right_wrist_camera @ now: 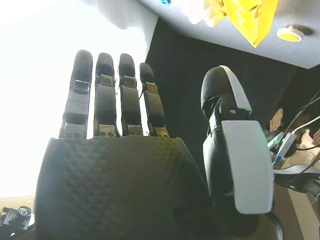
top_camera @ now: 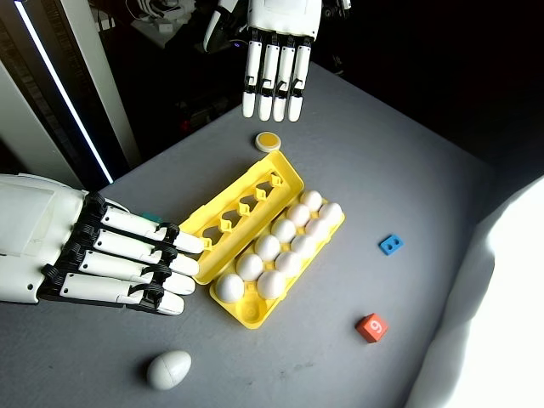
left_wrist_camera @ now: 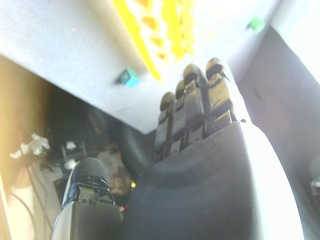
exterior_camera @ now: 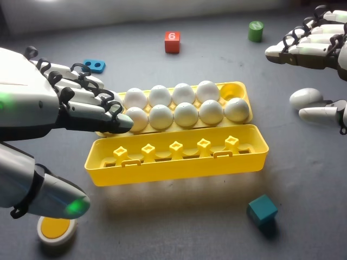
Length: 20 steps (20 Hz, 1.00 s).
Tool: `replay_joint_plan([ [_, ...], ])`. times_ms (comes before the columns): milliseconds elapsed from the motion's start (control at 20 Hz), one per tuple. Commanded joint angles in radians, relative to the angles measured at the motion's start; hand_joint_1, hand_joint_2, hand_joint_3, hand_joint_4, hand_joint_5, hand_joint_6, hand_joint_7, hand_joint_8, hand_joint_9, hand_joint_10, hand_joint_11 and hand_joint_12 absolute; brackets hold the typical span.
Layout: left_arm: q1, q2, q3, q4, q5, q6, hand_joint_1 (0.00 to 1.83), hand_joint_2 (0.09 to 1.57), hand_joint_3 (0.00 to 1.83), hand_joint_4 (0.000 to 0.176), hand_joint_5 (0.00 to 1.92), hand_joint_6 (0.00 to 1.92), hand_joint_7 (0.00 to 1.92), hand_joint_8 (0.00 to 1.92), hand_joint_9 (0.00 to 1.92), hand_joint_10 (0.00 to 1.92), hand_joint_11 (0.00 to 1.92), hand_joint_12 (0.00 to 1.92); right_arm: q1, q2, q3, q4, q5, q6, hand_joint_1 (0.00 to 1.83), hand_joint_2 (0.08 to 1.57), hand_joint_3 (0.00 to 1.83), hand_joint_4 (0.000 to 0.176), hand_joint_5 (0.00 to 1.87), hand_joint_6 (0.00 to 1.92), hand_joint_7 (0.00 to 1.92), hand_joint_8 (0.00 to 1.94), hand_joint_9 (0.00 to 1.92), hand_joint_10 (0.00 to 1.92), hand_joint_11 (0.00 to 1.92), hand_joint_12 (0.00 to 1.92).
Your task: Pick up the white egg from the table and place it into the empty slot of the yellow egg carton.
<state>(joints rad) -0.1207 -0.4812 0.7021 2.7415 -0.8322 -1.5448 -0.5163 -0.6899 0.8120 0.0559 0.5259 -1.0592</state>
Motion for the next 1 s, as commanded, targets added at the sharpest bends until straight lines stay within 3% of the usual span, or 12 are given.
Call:
replay_joint_plan([
  [0,-0.009,0.004,0.002,-0.028,0.074,0.000,0.00,1.01,0.15,0.000,0.11,0.05,0.07,0.06,0.04,0.06,0.00,0.15,0.007,0.005,-0.001,0.004,0.125,-0.001,0.09,1.11,0.13,0.000,0.00,0.02,0.00,0.00,0.00,0.00,0.00,0.00],
  [100,-0.010,0.004,0.002,-0.028,0.074,0.000,0.00,1.01,0.15,0.000,0.11,0.05,0.07,0.06,0.04,0.06,0.00,0.15,0.007,0.004,-0.001,0.004,0.125,-0.001,0.09,1.11,0.13,0.000,0.00,0.02,0.00,0.00,0.00,0.00,0.00,0.00],
  [150,-0.010,0.004,0.002,-0.028,0.074,0.000,0.00,1.09,0.02,0.000,0.09,0.00,0.05,0.00,0.02,0.00,0.00,0.03,0.007,0.005,-0.001,0.004,0.125,-0.002,0.11,1.16,0.02,0.000,0.04,0.01,0.00,0.00,0.00,0.00,0.00,0.00],
  [350,-0.010,0.004,0.004,-0.028,0.074,0.000,0.00,1.09,0.01,0.000,0.09,0.01,0.07,0.01,0.04,0.01,0.03,0.01,0.001,0.000,0.010,0.004,0.124,-0.012,0.12,1.16,0.00,0.000,0.01,0.00,0.00,0.00,0.00,0.00,0.00,0.00],
  [550,-0.010,0.004,0.006,-0.028,0.074,0.000,0.00,1.09,0.01,0.000,0.07,0.01,0.05,0.00,0.02,0.00,0.01,0.01,0.000,-0.041,0.087,0.053,0.105,-0.012,0.07,1.13,0.00,0.000,0.00,0.00,0.00,0.00,0.00,0.00,0.00,0.00],
  [600,-0.010,0.004,0.006,-0.028,0.074,0.000,0.00,1.10,0.01,0.000,0.08,0.01,0.06,0.01,0.03,0.01,0.01,0.01,0.000,-0.051,0.106,0.065,0.104,-0.013,0.13,1.06,0.00,0.000,0.04,0.01,0.00,0.00,0.00,0.00,0.00,0.00],
  [700,-0.010,0.004,0.008,-0.028,0.074,0.000,0.00,1.10,0.01,0.000,0.08,0.01,0.05,0.00,0.02,0.00,0.01,0.01,0.000,-0.067,0.137,0.078,0.112,-0.028,0.05,0.89,0.00,0.000,0.04,0.00,0.00,0.00,0.00,0.00,0.00,0.00],
  [750,-0.010,0.003,0.011,-0.028,0.074,0.000,0.00,1.10,0.01,0.000,0.08,0.01,0.05,0.00,0.02,0.00,0.01,0.01,0.000,-0.078,0.156,0.078,0.125,-0.043,0.11,0.82,0.00,0.000,0.20,0.02,0.00,0.00,0.00,0.00,0.00,0.00],
  [850,-0.009,0.003,0.015,-0.028,0.074,0.000,0.00,1.10,0.01,0.000,0.07,0.00,0.03,0.00,0.01,0.00,0.00,0.00,0.004,-0.103,0.189,0.099,0.129,-0.053,0.18,0.75,0.00,0.077,0.51,0.03,0.00,0.00,0.00,0.00,0.00,0.00],
  [900,-0.009,0.003,0.018,-0.028,0.074,0.000,0.00,1.11,0.01,0.000,0.09,0.01,0.05,0.01,0.02,0.01,0.01,0.01,0.005,-0.119,0.211,0.112,0.128,-0.063,0.19,0.76,0.00,0.087,0.55,0.04,0.00,0.00,0.00,0.00,0.00,0.00],
  [950,-0.009,0.003,0.018,-0.028,0.074,0.000,0.00,1.10,0.00,0.000,0.08,0.01,0.05,0.01,0.02,0.01,0.01,0.00,0.005,-0.129,0.223,0.114,0.128,-0.067,0.25,0.75,0.00,0.068,0.52,0.02,0.00,0.00,0.00,0.00,0.00,0.00],
])
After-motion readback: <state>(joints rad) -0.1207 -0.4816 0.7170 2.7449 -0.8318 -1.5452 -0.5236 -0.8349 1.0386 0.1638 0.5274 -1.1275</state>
